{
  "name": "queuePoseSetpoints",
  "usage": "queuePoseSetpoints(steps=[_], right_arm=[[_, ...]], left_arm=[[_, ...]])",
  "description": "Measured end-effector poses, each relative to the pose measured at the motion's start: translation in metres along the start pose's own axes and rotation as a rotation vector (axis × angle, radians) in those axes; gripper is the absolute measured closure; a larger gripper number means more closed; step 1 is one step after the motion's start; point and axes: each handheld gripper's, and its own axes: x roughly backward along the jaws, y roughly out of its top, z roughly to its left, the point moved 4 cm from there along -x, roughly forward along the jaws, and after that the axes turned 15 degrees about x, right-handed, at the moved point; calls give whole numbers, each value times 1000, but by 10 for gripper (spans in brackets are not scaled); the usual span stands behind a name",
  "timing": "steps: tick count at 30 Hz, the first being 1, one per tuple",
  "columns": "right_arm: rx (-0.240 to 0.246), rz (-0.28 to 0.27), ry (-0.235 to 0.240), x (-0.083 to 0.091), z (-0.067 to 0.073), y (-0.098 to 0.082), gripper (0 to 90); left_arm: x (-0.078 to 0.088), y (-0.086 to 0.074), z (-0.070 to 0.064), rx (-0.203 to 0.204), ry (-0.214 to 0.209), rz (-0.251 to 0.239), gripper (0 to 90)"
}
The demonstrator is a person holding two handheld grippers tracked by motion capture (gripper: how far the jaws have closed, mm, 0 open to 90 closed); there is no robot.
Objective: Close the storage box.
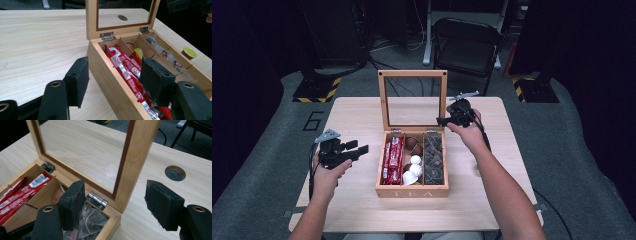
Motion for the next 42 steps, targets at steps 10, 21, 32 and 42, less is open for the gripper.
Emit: queuePoseSetpoints(steps=[10, 21, 32, 42], right_arm=[[-18, 17, -16, -16, -9, -3, 323], [-31, -2, -1, -27, -9, 2, 328], [-36, -3, 14, -36, -7, 4, 341], [-19, -8, 22, -39, -6, 9, 337]], left_arm=[[3, 0, 3, 10, 5, -6, 405], [5, -1, 6, 18, 5, -8, 406], [5, -1, 8, 19, 5, -8, 408], [6, -1, 9, 26, 1, -6, 409]])
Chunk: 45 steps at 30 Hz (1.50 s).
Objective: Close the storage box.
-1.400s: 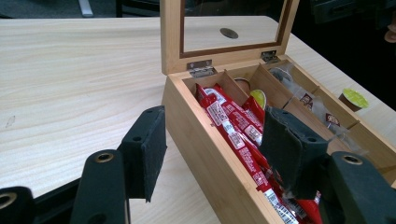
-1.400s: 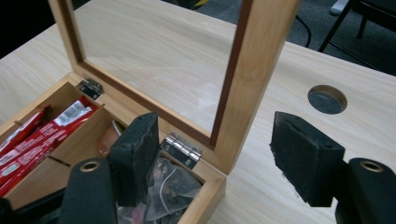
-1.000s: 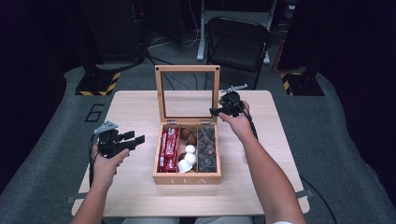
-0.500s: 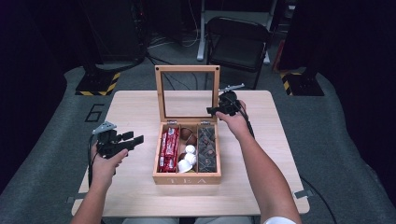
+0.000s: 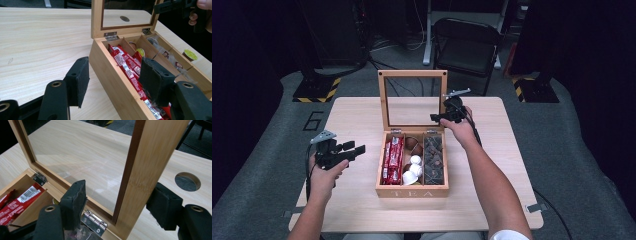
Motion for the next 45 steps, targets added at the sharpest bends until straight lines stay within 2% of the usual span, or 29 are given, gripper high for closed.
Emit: queuePoseSetpoints(steps=[32, 41, 45], right_arm=[[-7, -11, 31, 2, -4, 7, 348], [12, -9, 24, 6, -5, 6, 410], [22, -5, 24, 9, -6, 4, 474]], left_arm=[[0, -1, 1, 5, -2, 2, 411], [0, 0, 0, 4, -4, -2, 411], [0, 0, 0, 2, -4, -2, 411]])
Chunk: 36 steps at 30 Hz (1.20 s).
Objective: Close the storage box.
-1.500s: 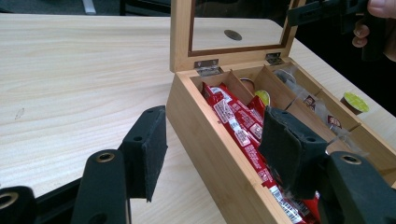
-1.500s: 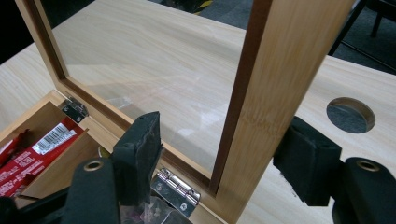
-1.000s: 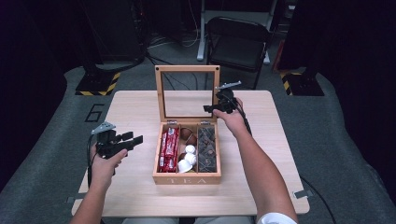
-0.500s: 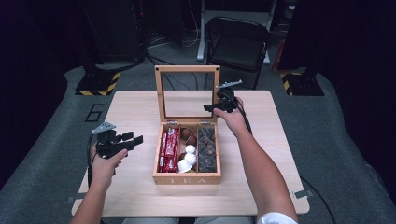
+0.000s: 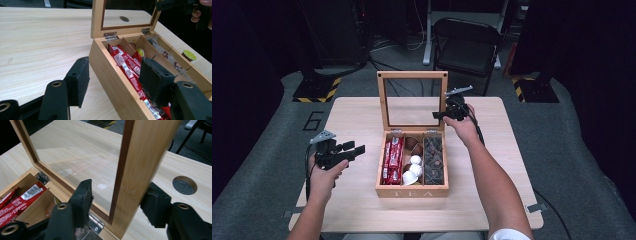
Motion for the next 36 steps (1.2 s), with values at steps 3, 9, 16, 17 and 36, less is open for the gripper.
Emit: queuePoseSetpoints(steps=[3, 9, 16, 17, 36], right_arm=[[8, -6, 0, 2, -1, -1, 524], [1, -12, -4, 5, -3, -3, 585], [13, -13, -13, 7, -2, -4, 605], [12, -13, -14, 7, -2, -5, 608], [56, -44, -28, 17, 6, -10, 645]], left_arm=[[0, 0, 0, 0, 1, -1, 411], [0, 0, 0, -1, 2, -1, 411], [-1, 0, 0, -1, 4, -8, 412], [0, 0, 0, -3, 3, 0, 412], [-8, 1, -4, -9, 8, 10, 413]])
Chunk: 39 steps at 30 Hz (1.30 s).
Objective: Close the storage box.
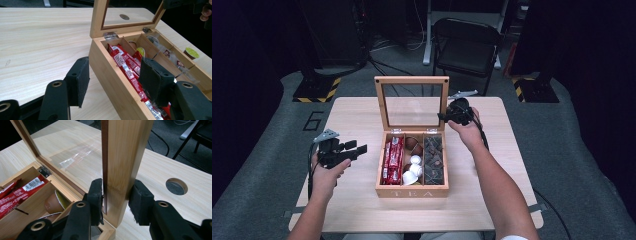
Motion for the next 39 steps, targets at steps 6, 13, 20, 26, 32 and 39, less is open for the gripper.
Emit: queuePoseSetpoints(steps=[6, 13, 20, 26, 32, 39], right_arm=[[4, -7, 6, 3, 2, -1, 649], [8, -15, -5, 4, 4, -2, 649], [-3, -11, -12, 4, 6, -2, 649], [7, -18, -16, 5, 6, -3, 648], [3, -24, -23, 5, 7, -4, 647], [2, -23, -35, 6, 8, -4, 646]], left_arm=[[-9, 3, -6, 1, -13, 18, 424], [-22, 22, -17, -40, -4, 30, 429], [-37, 43, -25, -70, -3, 37, 437], [-47, 60, -30, -76, 8, 45, 443], [-53, 73, -31, -90, 7, 42, 447], [-60, 85, -30, -85, 5, 21, 446]])
